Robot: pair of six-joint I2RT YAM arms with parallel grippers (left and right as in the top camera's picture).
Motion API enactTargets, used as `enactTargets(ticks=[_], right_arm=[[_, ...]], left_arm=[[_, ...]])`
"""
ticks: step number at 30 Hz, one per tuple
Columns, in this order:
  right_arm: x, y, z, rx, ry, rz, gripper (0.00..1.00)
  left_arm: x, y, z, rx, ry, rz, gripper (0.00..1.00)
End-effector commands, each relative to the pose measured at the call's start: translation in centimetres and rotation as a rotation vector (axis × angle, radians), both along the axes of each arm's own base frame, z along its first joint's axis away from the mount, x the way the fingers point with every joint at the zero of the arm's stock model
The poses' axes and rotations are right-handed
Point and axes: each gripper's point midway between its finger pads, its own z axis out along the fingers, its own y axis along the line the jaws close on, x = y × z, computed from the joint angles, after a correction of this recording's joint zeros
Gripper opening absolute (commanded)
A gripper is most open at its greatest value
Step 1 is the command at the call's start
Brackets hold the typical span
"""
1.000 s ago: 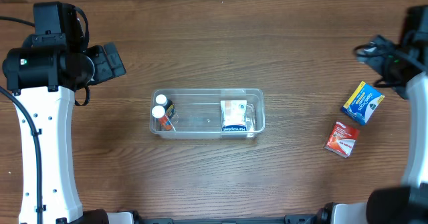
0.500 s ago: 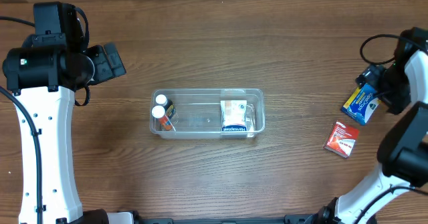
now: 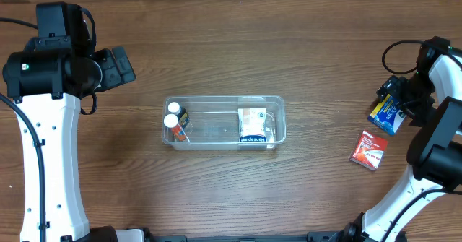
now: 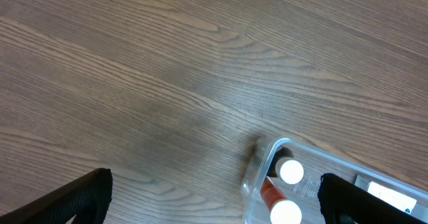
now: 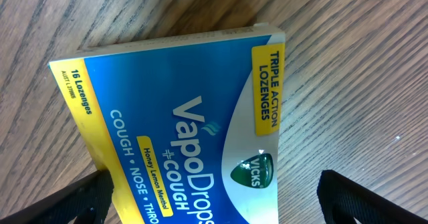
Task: Pack container
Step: 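Move right gripper to the blue VapoDrops box and grasp it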
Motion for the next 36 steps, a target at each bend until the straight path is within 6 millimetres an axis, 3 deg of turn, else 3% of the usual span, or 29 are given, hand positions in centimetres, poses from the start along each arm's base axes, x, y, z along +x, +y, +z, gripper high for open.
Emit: enactTargets(ticks=[1, 25, 36], right_arm=[[-0.7, 0.2, -1.3, 0.016, 0.038, 0.003, 1.00], [0.0, 0.9, 0.1, 0.054, -0.008, 0.022, 1.00], [-0.7, 1.2, -2.1, 0.059, 0.000, 0.021, 1.00]], left_arm=[[0.4, 0.0, 0.6, 0.004, -0.019, -0.017, 1.00], [0.3, 0.0, 0.5, 0.003, -0.017, -0.017, 1.00], [0.3, 0.0, 0.5, 0.003, -0.014, -0.017, 1.00]])
